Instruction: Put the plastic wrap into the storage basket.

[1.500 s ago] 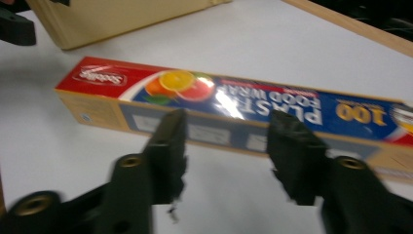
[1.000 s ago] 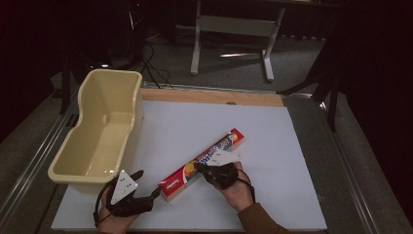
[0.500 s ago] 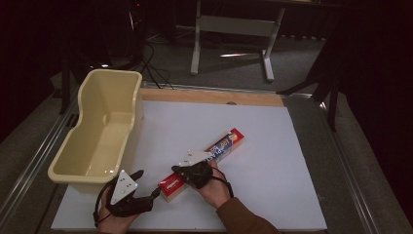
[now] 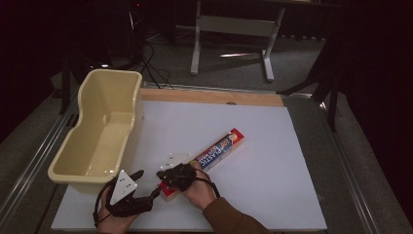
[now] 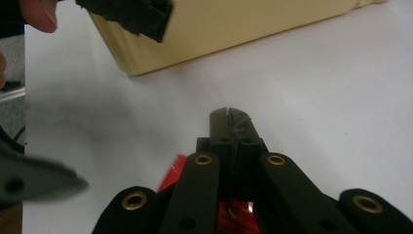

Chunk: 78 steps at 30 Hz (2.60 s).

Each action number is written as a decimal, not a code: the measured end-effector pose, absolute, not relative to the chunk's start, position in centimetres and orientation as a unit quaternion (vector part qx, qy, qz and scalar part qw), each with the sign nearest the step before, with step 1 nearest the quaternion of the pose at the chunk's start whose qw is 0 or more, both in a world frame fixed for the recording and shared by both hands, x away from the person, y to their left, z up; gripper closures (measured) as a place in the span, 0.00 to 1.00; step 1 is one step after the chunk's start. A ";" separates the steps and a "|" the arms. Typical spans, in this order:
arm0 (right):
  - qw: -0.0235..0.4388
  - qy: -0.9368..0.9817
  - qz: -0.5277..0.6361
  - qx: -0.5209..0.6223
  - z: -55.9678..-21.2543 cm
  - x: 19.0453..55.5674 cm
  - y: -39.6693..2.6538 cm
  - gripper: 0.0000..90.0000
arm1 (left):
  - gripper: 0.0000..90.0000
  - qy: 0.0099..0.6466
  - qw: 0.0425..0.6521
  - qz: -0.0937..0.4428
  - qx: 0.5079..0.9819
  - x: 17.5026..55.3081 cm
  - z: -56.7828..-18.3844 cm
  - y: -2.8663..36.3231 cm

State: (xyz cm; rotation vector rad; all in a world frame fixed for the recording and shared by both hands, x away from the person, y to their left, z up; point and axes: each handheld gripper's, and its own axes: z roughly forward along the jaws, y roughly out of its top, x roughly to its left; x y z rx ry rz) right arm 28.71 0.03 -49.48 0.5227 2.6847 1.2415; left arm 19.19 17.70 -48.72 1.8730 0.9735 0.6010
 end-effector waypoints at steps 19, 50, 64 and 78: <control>-0.002 0.912 0.364 0.188 -49.3 28.4 0.4 1.00 | 0.26 0.393 0.459 0.243 0.759 19.1 -48.7 17.7; 0.122 0.868 0.369 0.310 -48.0 26.4 -16.3 0.50 | 0.26 0.395 0.458 0.246 0.757 19.0 -48.8 17.6; 0.211 0.794 0.308 0.480 -49.6 30.2 -17.1 0.09 | 0.26 0.393 0.456 0.245 0.760 19.1 -48.8 17.6; 0.136 0.810 0.258 0.508 -50.2 31.3 -17.0 0.09 | 0.27 0.393 0.456 0.243 0.760 19.0 -48.8 17.6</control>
